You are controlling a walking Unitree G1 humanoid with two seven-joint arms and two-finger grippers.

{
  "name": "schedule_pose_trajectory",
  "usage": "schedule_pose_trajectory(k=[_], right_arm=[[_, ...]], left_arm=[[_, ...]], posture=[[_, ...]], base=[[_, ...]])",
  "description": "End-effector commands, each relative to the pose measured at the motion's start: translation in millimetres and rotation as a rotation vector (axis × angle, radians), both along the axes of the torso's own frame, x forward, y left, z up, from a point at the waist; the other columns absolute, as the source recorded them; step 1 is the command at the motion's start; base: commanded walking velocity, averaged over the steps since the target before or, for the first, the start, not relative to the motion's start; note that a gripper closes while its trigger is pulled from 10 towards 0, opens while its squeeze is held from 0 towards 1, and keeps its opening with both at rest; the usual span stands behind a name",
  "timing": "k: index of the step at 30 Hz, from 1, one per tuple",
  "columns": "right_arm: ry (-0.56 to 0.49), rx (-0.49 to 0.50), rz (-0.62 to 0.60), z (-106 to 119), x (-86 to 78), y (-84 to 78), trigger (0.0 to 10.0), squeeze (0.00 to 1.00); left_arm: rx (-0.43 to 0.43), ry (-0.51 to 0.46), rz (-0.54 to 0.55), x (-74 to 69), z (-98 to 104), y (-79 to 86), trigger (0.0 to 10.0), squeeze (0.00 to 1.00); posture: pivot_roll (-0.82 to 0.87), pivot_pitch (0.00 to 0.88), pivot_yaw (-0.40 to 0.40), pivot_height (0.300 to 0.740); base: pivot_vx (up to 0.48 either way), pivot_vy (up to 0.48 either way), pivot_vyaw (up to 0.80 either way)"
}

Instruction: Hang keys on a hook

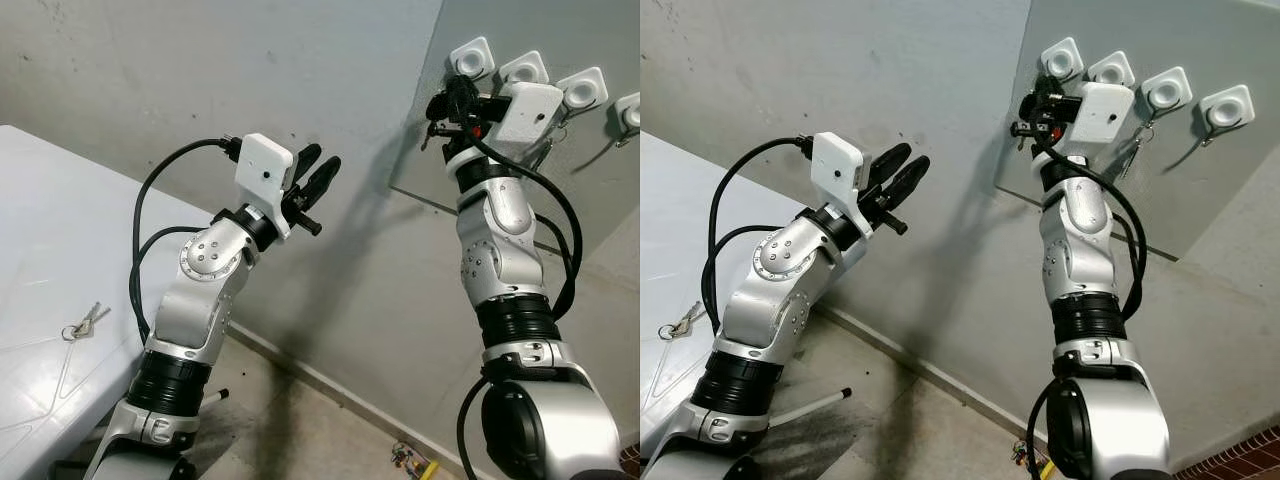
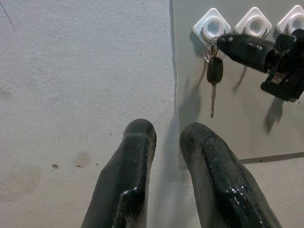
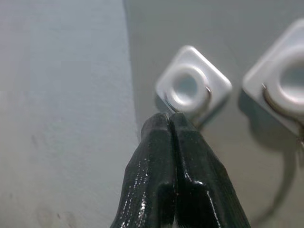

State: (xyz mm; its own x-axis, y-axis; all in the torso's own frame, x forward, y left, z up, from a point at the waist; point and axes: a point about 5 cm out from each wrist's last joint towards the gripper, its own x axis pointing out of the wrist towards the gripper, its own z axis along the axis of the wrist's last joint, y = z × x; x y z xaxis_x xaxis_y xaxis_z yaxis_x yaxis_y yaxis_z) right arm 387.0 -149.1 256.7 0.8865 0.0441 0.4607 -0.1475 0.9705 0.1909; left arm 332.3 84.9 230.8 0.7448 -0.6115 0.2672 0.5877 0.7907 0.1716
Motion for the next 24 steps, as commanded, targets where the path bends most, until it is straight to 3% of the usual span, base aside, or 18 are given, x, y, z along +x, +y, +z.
schedule_pose_trajectory(k=[1,16,23,24], right_arm=[[0.002,0.038,-0.007,7.7,2.8,-0.1,10.0,0.0],[0.136,0.234,-0.014,-1.6,7.6,3.6,10.0,0.0],[0.118,0.251,0.031,-1.8,6.3,5.3,10.0,0.0],[0.123,0.257,0.041,-2.1,6.3,5.7,10.0,0.06]], left_arm=[[0.0,-0.02,-0.013,-1.8,6.6,-1.0,10.0,0.0],[0.001,-0.019,0.006,-1.1,8.1,3.5,10.0,0.0],[-0.002,-0.016,0.014,-1.1,7.7,4.3,10.0,0.0],[-0.002,-0.016,0.015,-1.0,7.8,4.3,10.0,0.0]], posture=[[-0.04,0.0,-0.063,0.74],[-0.03,0.001,-0.067,0.74],[-0.03,0.004,-0.07,0.74],[-0.03,0.006,-0.072,0.74]], base=[[0.0,0.0,0.0],[0.0,0.0,0.0],[0.0,0.0,0.0],[0.0,0.0,0.0]])
